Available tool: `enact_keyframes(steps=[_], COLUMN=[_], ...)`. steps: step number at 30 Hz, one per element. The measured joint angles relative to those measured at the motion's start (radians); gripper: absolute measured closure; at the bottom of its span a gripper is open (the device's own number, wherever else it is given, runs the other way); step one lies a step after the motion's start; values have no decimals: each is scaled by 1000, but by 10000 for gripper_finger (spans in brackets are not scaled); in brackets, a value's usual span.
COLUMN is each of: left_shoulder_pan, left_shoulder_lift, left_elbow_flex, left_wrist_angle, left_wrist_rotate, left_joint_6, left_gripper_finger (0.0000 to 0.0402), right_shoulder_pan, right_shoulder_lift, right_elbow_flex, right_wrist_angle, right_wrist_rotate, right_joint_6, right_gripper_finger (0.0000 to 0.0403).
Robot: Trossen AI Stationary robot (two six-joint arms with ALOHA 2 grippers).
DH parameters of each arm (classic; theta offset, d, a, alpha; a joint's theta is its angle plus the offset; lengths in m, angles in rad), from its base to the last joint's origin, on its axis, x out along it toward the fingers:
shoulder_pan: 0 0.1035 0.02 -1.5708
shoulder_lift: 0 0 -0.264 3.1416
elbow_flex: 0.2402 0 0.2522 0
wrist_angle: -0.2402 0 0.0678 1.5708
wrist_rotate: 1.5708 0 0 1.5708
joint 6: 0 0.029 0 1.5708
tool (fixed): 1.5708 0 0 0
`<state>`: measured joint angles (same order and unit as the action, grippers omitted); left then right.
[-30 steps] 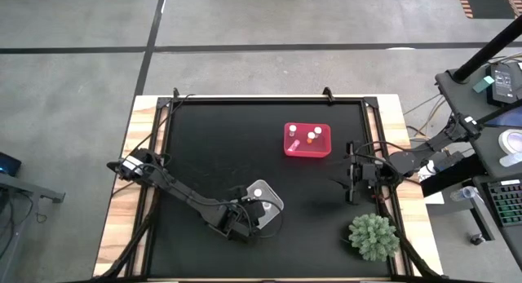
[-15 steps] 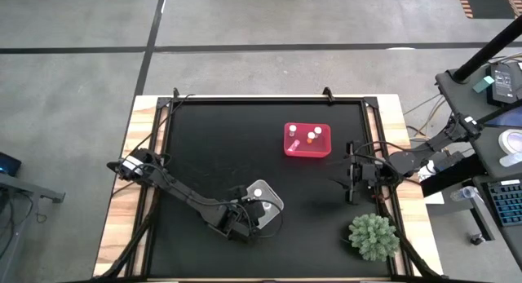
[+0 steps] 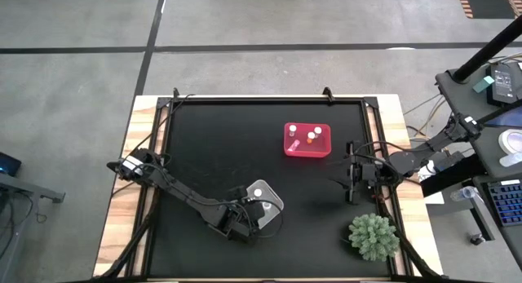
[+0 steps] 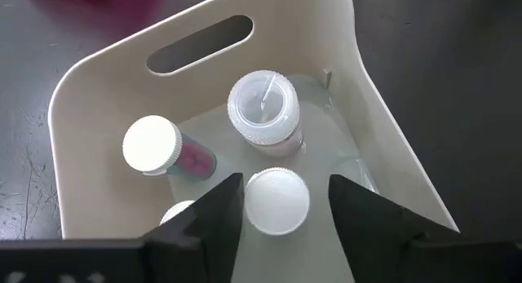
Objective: Pick and place medicine bottles into bin by pill shape (circle, oval)
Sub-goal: Put the blue capsule bottle into the white bin, then adjust the transparent capsule bottle in the white bin
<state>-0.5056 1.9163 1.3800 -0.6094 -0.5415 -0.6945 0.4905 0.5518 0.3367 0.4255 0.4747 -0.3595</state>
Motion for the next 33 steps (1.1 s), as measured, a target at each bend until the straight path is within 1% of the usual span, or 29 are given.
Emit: enact_keyframes(steps=[5, 10, 19, 23, 27, 30, 33], left_shoulder_pan=[0, 0, 2, 14, 40, 62, 80], left_shoulder_lift=[-1, -7, -79, -103, -103, -102, -91], left_elbow_flex=[0, 5, 13, 27, 30, 27, 27], left_wrist_angle=[-2, -4, 0, 16, 71, 90, 87], left_wrist_rotate=[0, 9, 11, -7, -12, -12, -5], left_joint_6=[4, 29, 50, 49, 57, 56, 57], left_gripper_finger=[205, 192, 191, 192, 192, 202, 224], right_shoulder_pan=[0, 0, 0, 0, 0, 0, 0], right_shoulder_lift=[0, 0, 0, 0, 0, 0, 0], right_elbow_flex=[0, 0, 0, 0, 0, 0, 0], right_wrist_angle=[0, 0, 0, 0, 1, 1, 0], right_wrist_rotate=[0, 0, 0, 0, 0, 0, 0], right_joint_6=[0, 0, -4, -5, -7, -7, -8], right_gripper_finger=[257, 257, 257, 257, 257, 257, 257])
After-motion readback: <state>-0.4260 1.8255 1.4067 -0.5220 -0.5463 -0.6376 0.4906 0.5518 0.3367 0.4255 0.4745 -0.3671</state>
